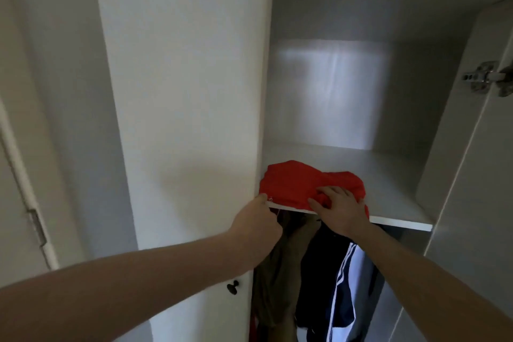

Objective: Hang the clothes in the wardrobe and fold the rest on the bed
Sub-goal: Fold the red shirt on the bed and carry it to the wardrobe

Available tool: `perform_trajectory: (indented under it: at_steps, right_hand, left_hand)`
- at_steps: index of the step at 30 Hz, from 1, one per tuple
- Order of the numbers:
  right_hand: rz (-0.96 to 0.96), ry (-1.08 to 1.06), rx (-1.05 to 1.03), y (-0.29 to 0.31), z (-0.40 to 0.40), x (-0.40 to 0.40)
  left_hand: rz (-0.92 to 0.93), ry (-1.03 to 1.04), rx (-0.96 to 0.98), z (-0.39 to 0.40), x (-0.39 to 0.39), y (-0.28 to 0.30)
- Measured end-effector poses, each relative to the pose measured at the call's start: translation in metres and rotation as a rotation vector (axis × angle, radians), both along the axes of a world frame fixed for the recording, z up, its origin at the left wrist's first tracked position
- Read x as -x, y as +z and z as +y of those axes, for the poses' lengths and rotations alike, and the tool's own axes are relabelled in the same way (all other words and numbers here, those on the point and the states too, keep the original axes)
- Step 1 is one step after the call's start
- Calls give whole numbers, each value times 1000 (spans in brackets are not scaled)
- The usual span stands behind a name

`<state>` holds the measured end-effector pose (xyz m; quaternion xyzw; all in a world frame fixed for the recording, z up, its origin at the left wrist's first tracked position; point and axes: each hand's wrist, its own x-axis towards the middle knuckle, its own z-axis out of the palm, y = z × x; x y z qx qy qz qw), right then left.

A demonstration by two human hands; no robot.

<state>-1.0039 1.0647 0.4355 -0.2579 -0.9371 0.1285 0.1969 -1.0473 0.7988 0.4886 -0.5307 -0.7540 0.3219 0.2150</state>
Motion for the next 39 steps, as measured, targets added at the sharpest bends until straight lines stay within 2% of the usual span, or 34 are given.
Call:
perform_trajectory:
  at_steps: [1, 7, 13, 21, 25, 29, 32, 39]
  right_hand:
    - [-5, 18, -6, 1, -7, 6]
    - [-66, 97, -31, 2, -52, 31]
    - [-101, 109, -44, 3, -70, 44]
    - [-102, 141, -8, 6, -80, 57]
    - [-110, 164, 29, 8, -82, 69]
    - [-124, 179, 58, 11, -82, 86]
    - [-115, 176, 66, 10, -85, 101]
    - [-131, 161, 88, 12, -86, 151]
  left_hand:
    - [-18, 59, -6, -13, -9, 5]
    - [-29, 107, -53, -68, -35, 6]
    - [-118, 412, -50, -111, -29, 13]
    - [-179, 665, -228, -141, 6, 35]
    - [-309, 562, -432, -117, 42, 41]
    - [-607, 374, -599, -79, 80, 36]
    - [-680, 324, -628, -53, 113, 23]
    - [-739, 378, -619, -5, 202, -7]
